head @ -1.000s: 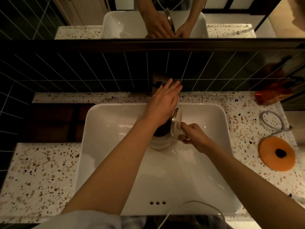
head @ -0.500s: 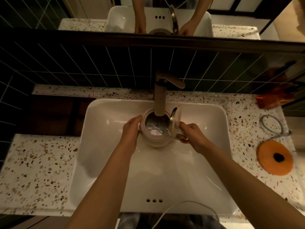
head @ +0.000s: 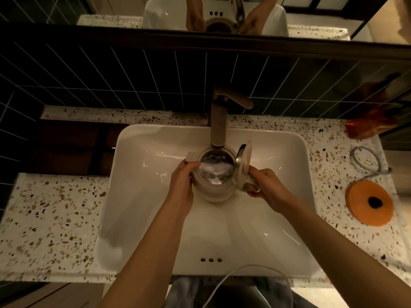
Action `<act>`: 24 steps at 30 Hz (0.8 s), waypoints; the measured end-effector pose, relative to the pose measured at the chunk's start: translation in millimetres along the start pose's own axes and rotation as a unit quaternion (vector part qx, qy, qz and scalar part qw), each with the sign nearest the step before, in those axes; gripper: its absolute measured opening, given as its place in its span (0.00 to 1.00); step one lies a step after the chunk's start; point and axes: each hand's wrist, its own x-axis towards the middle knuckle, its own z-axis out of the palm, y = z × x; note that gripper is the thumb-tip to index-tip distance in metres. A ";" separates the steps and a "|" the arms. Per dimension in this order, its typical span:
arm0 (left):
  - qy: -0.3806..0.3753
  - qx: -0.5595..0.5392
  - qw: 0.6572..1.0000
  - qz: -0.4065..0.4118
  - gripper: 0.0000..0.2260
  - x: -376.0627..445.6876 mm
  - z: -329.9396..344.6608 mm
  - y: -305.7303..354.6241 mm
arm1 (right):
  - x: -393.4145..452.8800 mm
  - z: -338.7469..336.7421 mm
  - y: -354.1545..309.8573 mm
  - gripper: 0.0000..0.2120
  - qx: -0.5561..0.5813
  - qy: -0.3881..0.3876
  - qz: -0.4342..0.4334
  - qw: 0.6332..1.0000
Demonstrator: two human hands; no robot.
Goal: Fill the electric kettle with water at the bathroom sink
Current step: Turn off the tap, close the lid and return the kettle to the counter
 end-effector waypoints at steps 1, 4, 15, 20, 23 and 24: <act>-0.001 -0.003 1.000 -0.003 0.06 -3.4 -1.2 -2.2 | -6.4 0.2 2.3 0.24 0.001 0.003 0.002 1.000; -0.007 -0.001 1.000 -0.004 0.05 -14.9 -5.1 -7.2 | -26.1 1.7 9.9 0.26 0.007 0.001 0.000 1.000; -0.037 0.164 0.982 0.082 0.27 -85.1 4.1 8.5 | -91.7 6.5 22.7 0.24 0.124 0.076 0.001 0.989; -0.146 0.322 0.913 0.205 0.29 -127.6 24.0 14.4 | -117.2 3.6 33.7 0.20 0.154 0.106 -0.012 0.982; -0.177 0.388 0.871 0.243 0.30 -144.3 35.4 7.6 | -128.7 2.3 36.2 0.16 0.186 0.131 -0.006 0.974; -0.190 0.387 0.865 0.258 0.29 -149.6 38.8 5.6 | -131.9 1.8 36.9 0.15 0.198 0.140 -0.006 0.970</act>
